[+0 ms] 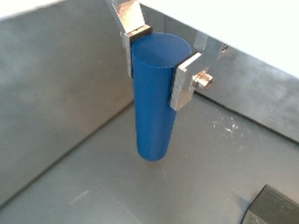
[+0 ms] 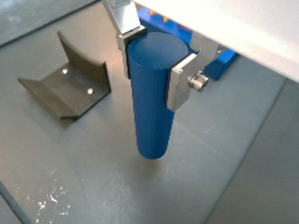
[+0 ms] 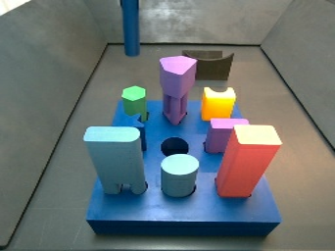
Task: Pick up the round object. Move up. Move to above the board. Insert the round object.
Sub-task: Move to above the board.
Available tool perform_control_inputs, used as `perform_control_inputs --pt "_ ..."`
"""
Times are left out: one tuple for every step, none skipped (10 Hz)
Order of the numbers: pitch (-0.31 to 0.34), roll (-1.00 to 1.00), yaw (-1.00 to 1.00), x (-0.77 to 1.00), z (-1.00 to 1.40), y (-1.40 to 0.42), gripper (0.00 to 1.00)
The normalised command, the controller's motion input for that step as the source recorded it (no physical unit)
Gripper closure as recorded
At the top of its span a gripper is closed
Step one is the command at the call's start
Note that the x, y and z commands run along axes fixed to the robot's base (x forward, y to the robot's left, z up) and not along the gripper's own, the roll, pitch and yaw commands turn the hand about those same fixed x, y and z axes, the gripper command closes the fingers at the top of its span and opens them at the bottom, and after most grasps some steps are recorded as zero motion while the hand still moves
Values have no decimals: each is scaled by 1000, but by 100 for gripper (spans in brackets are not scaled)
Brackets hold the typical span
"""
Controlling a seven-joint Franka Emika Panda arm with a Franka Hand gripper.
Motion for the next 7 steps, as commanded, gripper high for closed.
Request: perform_control_inputs --pt "32 131 17 -149 1000 -249 100" --pt "28 119 20 -146 1000 -237 100" --pt "29 104 19 -139 1000 -227 100" --pt "35 91 23 -132 1000 -217 100" --pt "46 70 23 -119 1000 -203 100" --pt "57 52 23 -108 1000 -189 100" --pt "70 29 24 -93 1000 -174 100"
